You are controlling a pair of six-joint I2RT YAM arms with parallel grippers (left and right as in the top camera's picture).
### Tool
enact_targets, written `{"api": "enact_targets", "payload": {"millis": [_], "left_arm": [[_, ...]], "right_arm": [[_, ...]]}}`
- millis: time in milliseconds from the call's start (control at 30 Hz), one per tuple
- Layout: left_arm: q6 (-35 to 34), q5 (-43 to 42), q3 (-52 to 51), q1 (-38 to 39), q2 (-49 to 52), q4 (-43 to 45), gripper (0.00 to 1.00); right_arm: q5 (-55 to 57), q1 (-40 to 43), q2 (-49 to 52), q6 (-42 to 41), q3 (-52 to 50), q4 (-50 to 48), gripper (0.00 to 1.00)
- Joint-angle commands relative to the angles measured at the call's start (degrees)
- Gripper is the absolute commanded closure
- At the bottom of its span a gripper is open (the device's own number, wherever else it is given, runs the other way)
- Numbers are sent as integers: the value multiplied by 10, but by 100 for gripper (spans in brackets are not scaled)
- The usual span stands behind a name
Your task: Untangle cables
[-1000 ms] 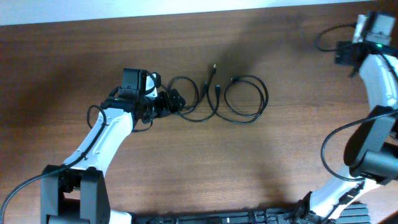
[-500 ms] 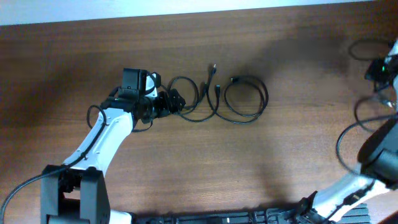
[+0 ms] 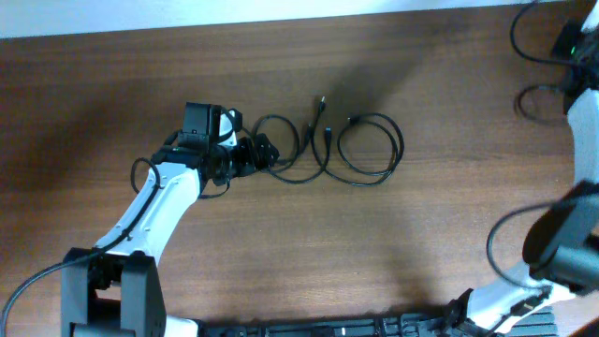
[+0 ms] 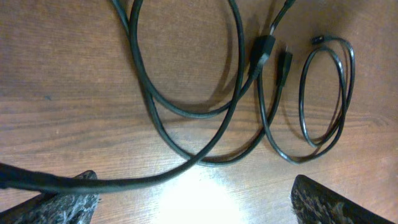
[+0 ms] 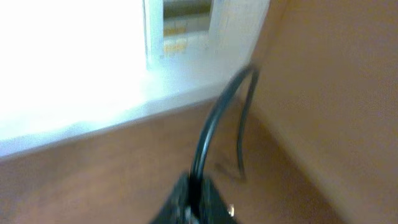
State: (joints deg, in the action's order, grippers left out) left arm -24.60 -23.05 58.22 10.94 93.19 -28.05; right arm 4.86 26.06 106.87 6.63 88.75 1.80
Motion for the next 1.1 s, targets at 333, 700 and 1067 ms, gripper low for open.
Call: {"api": "enact_targets", "payload": {"millis": [333,700,1067], "left_arm": [[5,4,0,2,-2,-1,1],[5,4,0,2,-2,-1,1],[5,4,0,2,-2,-1,1]], "right_arm": [[-45,-17,287,-45,6,-252,66],[-214,-40,23,-60,6,13,1],[-330,-318,30,-129,-5,357,1]]}}
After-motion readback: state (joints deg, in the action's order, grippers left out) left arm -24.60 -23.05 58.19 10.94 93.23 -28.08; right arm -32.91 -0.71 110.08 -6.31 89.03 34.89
